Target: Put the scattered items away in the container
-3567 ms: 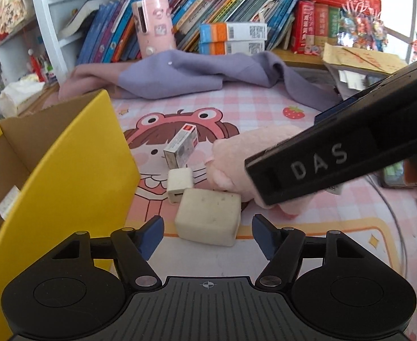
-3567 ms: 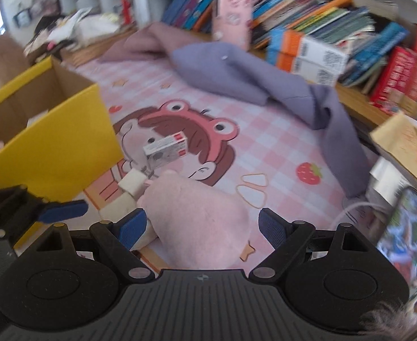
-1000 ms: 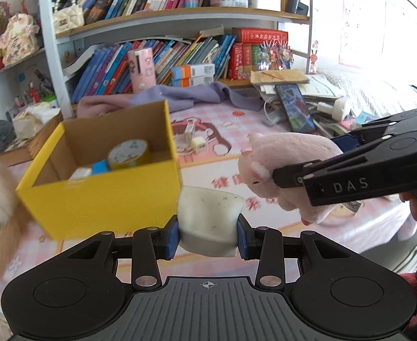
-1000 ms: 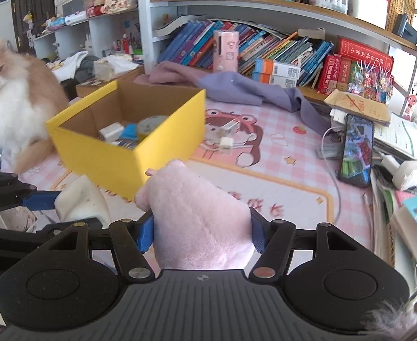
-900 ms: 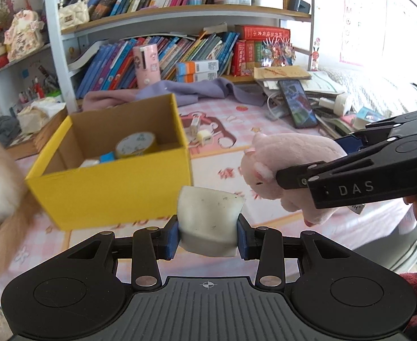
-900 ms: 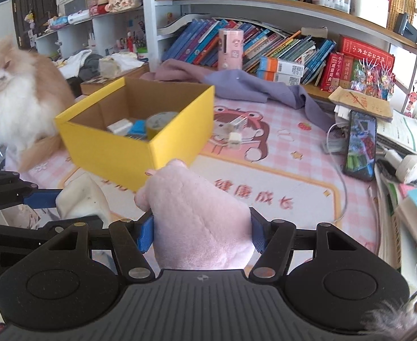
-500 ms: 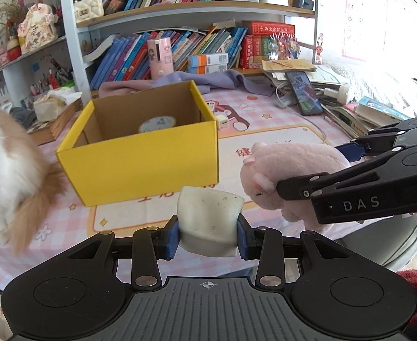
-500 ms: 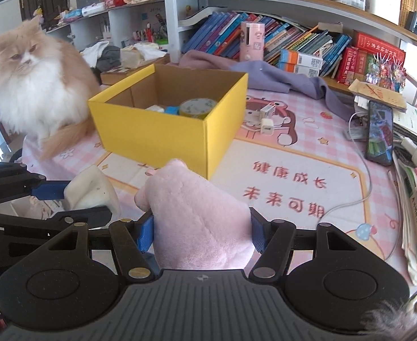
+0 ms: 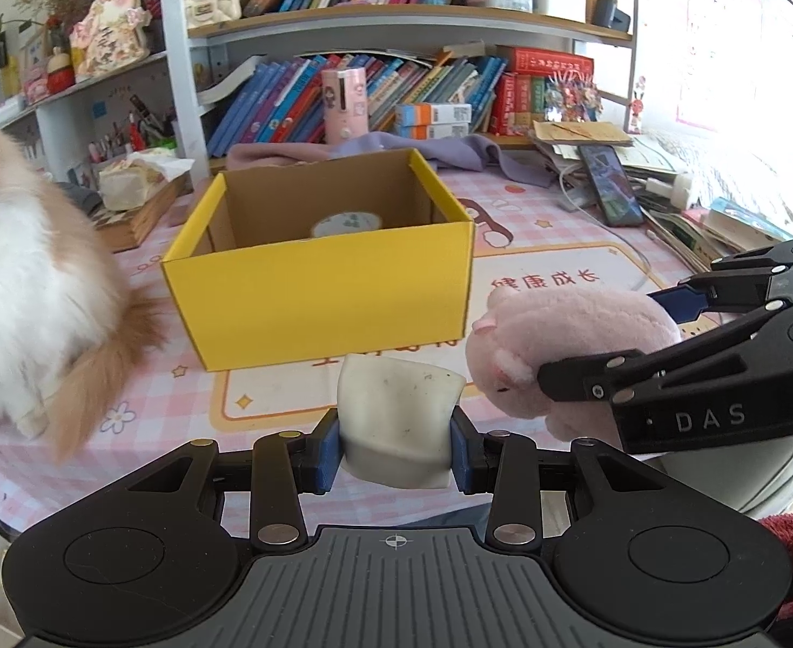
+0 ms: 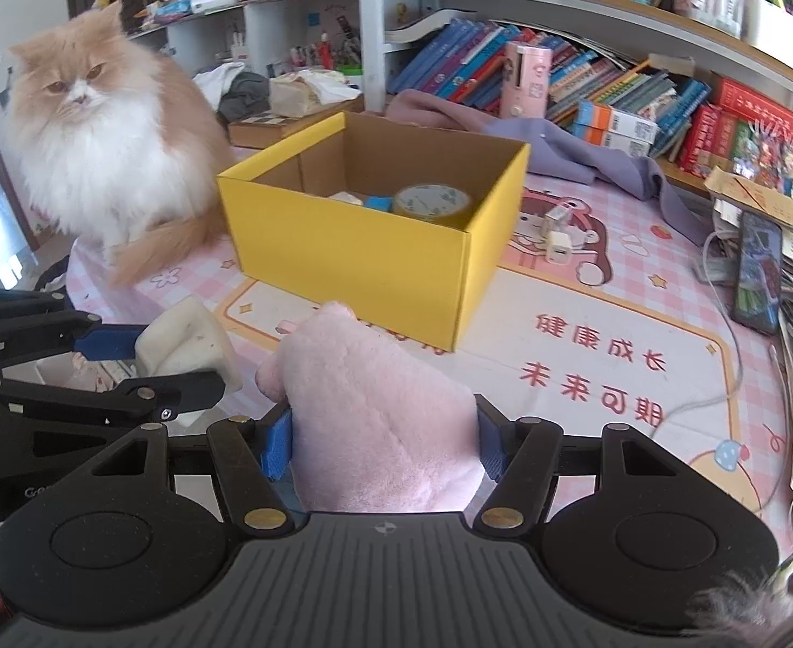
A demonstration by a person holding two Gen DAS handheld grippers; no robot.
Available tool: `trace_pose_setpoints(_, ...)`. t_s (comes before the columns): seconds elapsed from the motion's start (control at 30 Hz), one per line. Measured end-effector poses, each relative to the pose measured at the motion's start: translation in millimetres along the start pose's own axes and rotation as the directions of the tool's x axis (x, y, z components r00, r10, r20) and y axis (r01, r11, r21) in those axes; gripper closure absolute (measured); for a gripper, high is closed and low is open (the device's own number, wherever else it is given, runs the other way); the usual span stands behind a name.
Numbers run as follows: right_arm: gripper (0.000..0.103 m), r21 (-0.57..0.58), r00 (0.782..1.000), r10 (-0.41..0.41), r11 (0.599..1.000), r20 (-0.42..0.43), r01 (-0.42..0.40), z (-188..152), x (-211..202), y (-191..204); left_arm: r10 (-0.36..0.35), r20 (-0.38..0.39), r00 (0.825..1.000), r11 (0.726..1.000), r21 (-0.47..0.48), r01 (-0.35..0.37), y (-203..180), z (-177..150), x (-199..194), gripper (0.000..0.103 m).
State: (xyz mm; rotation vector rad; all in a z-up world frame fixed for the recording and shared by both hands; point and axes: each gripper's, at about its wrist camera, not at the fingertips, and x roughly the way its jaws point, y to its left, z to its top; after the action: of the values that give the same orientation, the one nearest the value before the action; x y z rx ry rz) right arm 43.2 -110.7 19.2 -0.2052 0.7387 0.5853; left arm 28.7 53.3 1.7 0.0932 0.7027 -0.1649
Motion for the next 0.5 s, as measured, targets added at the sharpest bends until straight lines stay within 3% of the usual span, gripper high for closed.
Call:
trace_pose_setpoints(0.33, 0.041, -0.061, 0.999, 0.047, 0.997, 0.012, -0.046, 12.3, 7.1, 24.7, 0.041, 0.023, 0.999, 0.998, -0.050, -0.040, 29.5, -2.6, -12.2, 0.066)
trace_pose_setpoints(0.5, 0.041, -0.100, 0.998, 0.034, 0.995, 0.046, -0.030, 22.9, 6.5, 27.8, 0.037, 0.044, 0.998, 0.998, -0.061, -0.034, 36.2, 3.6, -13.2, 0.066)
